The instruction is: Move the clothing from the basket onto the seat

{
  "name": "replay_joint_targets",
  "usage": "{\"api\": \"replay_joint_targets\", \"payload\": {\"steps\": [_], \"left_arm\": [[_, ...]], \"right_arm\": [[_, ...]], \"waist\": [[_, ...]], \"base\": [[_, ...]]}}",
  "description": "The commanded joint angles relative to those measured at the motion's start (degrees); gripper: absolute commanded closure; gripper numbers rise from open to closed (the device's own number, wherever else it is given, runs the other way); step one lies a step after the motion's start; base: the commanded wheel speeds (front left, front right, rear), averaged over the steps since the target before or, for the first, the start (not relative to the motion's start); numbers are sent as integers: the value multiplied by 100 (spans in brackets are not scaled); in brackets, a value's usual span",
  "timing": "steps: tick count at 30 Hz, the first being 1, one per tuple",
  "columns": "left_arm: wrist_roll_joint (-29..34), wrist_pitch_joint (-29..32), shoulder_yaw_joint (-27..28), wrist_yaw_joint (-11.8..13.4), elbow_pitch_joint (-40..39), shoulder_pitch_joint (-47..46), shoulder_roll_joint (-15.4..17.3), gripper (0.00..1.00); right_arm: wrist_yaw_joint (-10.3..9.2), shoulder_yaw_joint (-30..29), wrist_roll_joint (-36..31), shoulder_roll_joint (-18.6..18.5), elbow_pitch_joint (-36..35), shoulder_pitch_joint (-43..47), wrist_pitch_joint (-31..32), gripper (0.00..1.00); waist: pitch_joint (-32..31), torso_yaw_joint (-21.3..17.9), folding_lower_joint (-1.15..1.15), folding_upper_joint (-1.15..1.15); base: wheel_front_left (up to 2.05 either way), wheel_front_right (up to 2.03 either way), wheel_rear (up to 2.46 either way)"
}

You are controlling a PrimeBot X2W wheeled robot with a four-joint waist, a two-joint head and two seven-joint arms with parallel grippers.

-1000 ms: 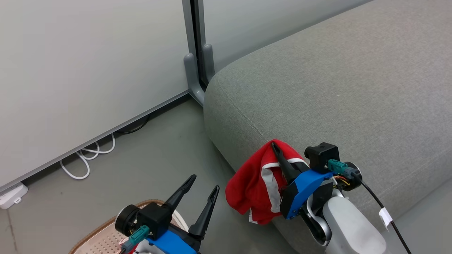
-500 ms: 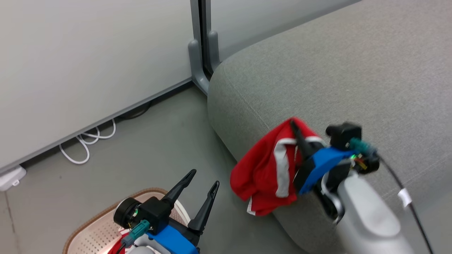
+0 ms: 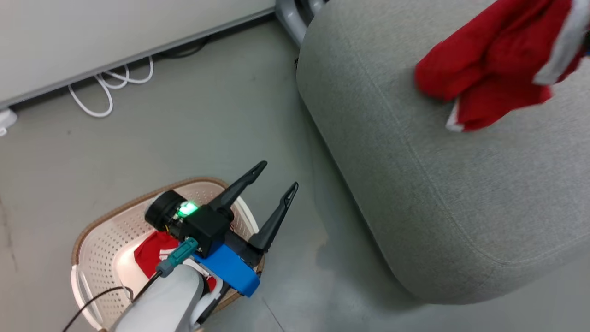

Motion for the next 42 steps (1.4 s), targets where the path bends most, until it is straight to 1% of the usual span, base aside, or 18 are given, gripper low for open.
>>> {"api": "replay_joint_targets", "payload": {"steps": [1,6,9,12,17,22,28,29,30,31,35,42], "left_arm": [[49,-17,-22,-5,-42,-150,88,0],[113,-17,10,-5,-209,-556,330,0],[167,-17,68,-5,-320,-692,445,0],[225,-17,97,-5,-425,-796,561,0],[297,27,35,-5,-506,-924,627,0],[294,29,-44,-5,-494,-1009,632,0],[238,20,-33,26,-424,-1001,656,0],[224,17,-25,33,-413,-975,662,0],[208,13,-24,48,-400,-947,655,0],[197,8,-24,59,-376,-914,637,0],[102,-17,2,82,-251,-749,484,0],[-51,-14,317,86,-145,-235,171,0]], "right_arm": [[-2,-139,-54,-134,-32,-221,-16,100],[-2,-977,-204,-490,-261,-636,-174,100],[-2,-1272,-260,-470,-194,-481,-241,100],[-2,-1494,-277,-378,51,-246,-362,100],[-2,-1760,-409,-162,725,24,-646,100],[-2,-1944,-563,-143,1364,76,-945,100],[-2,-1964,-727,-142,1829,-71,-1228,100],[-2,-1949,-746,-125,1874,-96,-1310,73],[-2,-1935,-783,-128,1902,-102,-1383,23],[-2,-1904,-791,-103,1962,-83,-1426,0],[-2,-1605,-844,-36,2110,199,-1567,0],[-2,-948,-994,-11,1904,939,-1697,0]], "waist": [[584,395,-1,0],[1214,579,-1,0],[1508,632,-1,0],[1739,653,-1,0],[1960,693,-1,0],[2022,714,-1,0],[2000,682,-1,0],[1975,663,-1,0],[1942,652,-1,0],[1887,650,-1,0],[1520,683,-1,0],[549,823,-1,0]], "base": [[0,0,0],[0,0,0],[0,0,0],[0,0,0],[0,0,0],[0,0,0],[0,0,0],[0,0,0],[0,0,0],[0,0,0],[0,0,0],[0,0,0]]}}
